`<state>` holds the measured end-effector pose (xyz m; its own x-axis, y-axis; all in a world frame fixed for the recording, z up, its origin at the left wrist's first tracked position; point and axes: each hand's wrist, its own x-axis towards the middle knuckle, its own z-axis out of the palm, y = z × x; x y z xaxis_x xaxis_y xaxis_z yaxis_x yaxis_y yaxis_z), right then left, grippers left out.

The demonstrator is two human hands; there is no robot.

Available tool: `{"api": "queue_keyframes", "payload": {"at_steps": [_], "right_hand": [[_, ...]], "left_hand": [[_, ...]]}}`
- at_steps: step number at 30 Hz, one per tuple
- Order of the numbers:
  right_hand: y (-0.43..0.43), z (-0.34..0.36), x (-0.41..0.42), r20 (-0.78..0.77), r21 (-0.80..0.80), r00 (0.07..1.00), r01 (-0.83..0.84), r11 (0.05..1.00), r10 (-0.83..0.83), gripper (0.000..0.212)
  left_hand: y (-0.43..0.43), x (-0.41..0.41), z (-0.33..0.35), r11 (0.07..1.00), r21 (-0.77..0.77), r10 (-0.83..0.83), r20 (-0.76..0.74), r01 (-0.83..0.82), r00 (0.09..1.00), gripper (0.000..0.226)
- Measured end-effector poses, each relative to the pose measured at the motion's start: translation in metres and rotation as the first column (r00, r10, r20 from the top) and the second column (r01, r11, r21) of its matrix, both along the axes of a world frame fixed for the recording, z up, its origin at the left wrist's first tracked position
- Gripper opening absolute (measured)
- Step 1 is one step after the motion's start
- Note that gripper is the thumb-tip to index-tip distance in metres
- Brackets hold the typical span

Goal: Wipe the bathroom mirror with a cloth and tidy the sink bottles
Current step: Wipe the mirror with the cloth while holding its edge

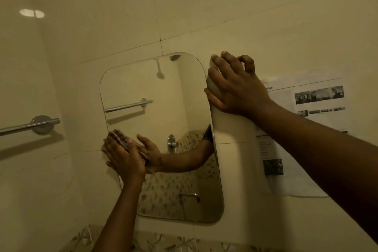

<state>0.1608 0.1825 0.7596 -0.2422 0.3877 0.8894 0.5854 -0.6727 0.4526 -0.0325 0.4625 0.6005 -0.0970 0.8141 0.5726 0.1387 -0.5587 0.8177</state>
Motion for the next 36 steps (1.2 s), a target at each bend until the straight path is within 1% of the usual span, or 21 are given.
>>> {"api": "queue_keyframes", "payload": {"at_steps": [2,4,8,11,14,17,20,23,26,28,31,36], "right_hand": [[0.0,0.0,0.001,-0.004,-0.003,1.0,-0.003,1.0,0.003,0.057],[0.001,0.0,0.001,0.004,0.0,1.0,-0.006,1.0,0.006,0.056],[0.001,0.0,0.0,0.013,0.009,1.0,-0.015,1.0,0.015,0.055],[0.001,0.0,-0.001,0.024,0.016,1.0,-0.021,1.0,0.021,0.053],[0.0,0.0,-0.001,0.024,0.013,1.0,-0.015,1.0,0.014,0.053],[0.001,0.0,0.0,0.025,0.015,1.0,-0.018,1.0,0.018,0.052],[0.001,0.0,0.001,0.021,0.009,1.0,-0.022,1.0,0.022,0.053],[0.002,-0.001,0.002,0.013,0.007,0.999,-0.032,0.999,0.032,0.053],[0.002,-0.001,0.002,0.019,0.019,0.998,-0.054,0.998,0.054,0.048],[0.002,-0.001,0.002,0.021,0.028,0.998,-0.065,0.998,0.064,0.044],[0.002,-0.001,0.002,0.034,0.044,0.997,-0.075,0.996,0.073,0.038],[0.002,-0.002,0.003,0.063,0.053,0.996,-0.063,0.997,0.059,0.035]], "left_hand": [[0.004,-0.001,0.01,0.996,-0.089,-0.008,0.064,0.014,0.998,0.072],[0.003,0.001,0.016,0.989,-0.143,-0.018,0.104,0.033,0.994,0.076],[-0.005,0.006,0.029,0.978,-0.198,-0.041,0.143,0.069,0.989,0.086],[-0.013,0.009,0.038,0.978,-0.183,-0.067,0.171,0.098,0.983,0.088],[-0.027,0.013,0.044,0.992,-0.08,-0.086,0.134,0.098,0.987,0.092],[-0.049,0.021,0.049,0.994,0.055,-0.098,0.039,0.095,0.994,0.097],[-0.07,0.031,0.052,0.977,0.192,-0.074,-0.073,0.087,0.995,0.098],[-0.082,0.037,0.052,0.942,0.32,-0.052,-0.142,0.096,0.989,0.101],[-0.09,0.044,0.045,0.867,0.486,0.011,-0.244,0.113,0.97,0.095],[-0.098,0.05,0.039,0.808,0.568,0.037,-0.313,0.156,0.949,0.096],[-0.11,0.059,0.032,0.696,0.685,0.091,-0.385,0.217,0.919,0.095],[-0.114,0.062,0.026,0.538,0.794,0.18,-0.438,0.284,0.881,0.095]]}}
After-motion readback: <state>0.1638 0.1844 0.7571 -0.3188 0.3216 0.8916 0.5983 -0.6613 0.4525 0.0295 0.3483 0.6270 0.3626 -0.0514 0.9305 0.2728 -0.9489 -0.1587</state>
